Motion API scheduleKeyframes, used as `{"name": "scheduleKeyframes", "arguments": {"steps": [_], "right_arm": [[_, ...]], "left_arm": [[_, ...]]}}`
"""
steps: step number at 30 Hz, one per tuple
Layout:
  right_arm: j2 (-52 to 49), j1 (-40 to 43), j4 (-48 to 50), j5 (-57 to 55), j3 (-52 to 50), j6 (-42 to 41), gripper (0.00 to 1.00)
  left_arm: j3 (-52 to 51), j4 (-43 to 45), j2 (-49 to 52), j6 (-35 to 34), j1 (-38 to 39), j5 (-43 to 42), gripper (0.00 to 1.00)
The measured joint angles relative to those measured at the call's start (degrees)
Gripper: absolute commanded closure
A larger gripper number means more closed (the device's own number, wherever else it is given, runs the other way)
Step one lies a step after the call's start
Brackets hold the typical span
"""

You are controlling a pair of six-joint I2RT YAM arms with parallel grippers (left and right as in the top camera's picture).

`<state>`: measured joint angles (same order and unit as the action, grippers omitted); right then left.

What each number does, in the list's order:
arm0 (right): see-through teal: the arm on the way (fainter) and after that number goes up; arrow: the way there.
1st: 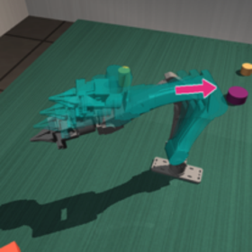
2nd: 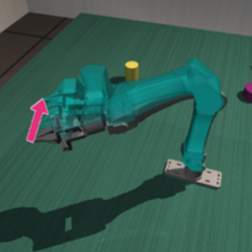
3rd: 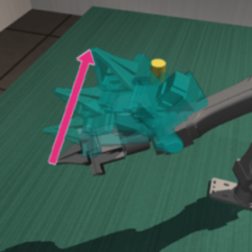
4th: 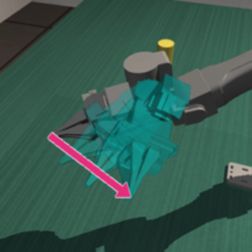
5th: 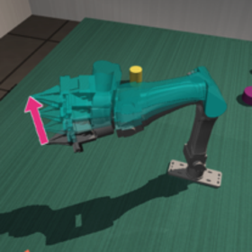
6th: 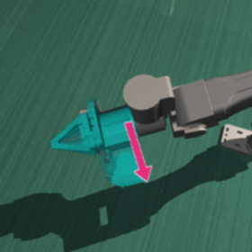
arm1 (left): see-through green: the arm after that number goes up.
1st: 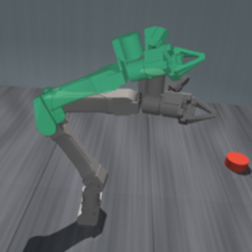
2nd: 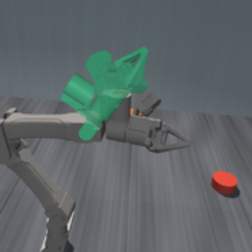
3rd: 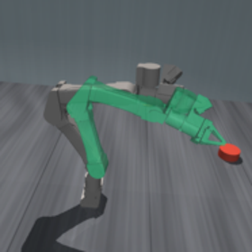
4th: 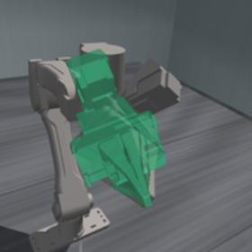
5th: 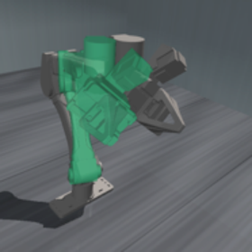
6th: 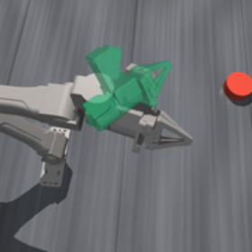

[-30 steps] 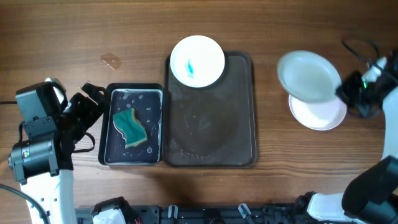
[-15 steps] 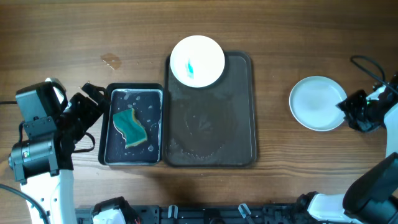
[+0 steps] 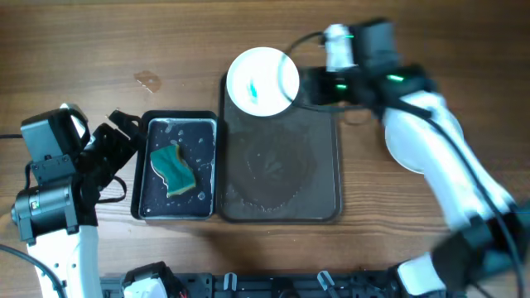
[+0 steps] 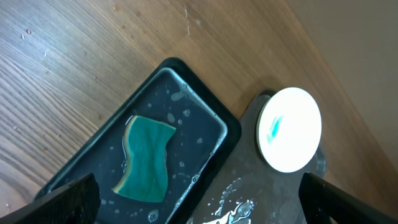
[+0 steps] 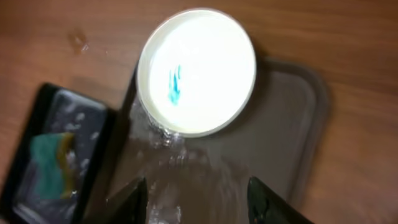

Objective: Clean dirty plates on tray and stack at the side
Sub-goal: 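Reach to the last stained plate and drag it onto the tray center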

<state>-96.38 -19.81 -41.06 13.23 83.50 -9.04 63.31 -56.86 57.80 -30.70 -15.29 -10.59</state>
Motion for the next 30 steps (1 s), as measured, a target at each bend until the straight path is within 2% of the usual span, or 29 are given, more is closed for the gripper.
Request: {"name": "scheduleKeyframes", "arguments": {"steps": [6,8,11,12,13,14,15,16,20,23,25,30], "right_arm": [[-17.2,-1.1,17.4,-5.4,-0.2,0.8,0.45],[-21.3,-0.8,21.3,-6.3,-0.2,0.2,0.4],[-24.3,-0.6,24.9,-6.9,-0.3,-1.3,0.39],[-25.2,-0.5,25.8,-7.0,-0.3,-2.1,0.43],[-25.8,-0.5,26.2,-7.1,-0.3,-3.0,0.6],[-26.5,-0.4,26.4,-7.3,-0.3,-3.9,0.84],[-27.1,-0.4,26.4,-7.3,-0.3,-4.7,0.96],[-27.5,-0.4,26.3,-7.4,-0.3,-5.1,0.96],[-27.0,0.0,24.4,-6.8,-0.2,-7.3,0.96],[-23.5,0.8,16.9,-6.7,-0.4,-7.4,0.96],[-18.6,1.7,11.8,-7.0,-0.7,-7.4,0.96],[2.4,3.8,-3.8,-7.1,-0.3,-9.3,0.96]], "left_arm": [[0.0,0.0,0.0,0.0,0.0,0.0,0.0],[0.0,-0.1,0.0,0.0,0.0,0.0,0.0],[0.0,-0.2,0.1,0.0,0.0,0.0,0.0],[0.0,-0.1,0.1,0.0,0.0,0.0,0.0],[0.0,-0.1,0.1,0.0,0.0,0.0,0.0],[0.0,-0.1,0.1,0.0,0.0,0.0,0.0],[0.0,-0.1,0.1,0.0,0.0,0.0,0.0],[0.0,-0.1,0.1,0.0,0.0,0.0,0.0],[0.0,-0.1,0.1,0.0,0.0,0.0,0.0],[0.0,-0.2,0.1,0.0,0.0,0.0,0.0],[0.0,-0.1,0.1,0.0,0.0,0.0,0.0],[0.0,-0.1,0.1,0.0,0.0,0.0,0.0]]}}
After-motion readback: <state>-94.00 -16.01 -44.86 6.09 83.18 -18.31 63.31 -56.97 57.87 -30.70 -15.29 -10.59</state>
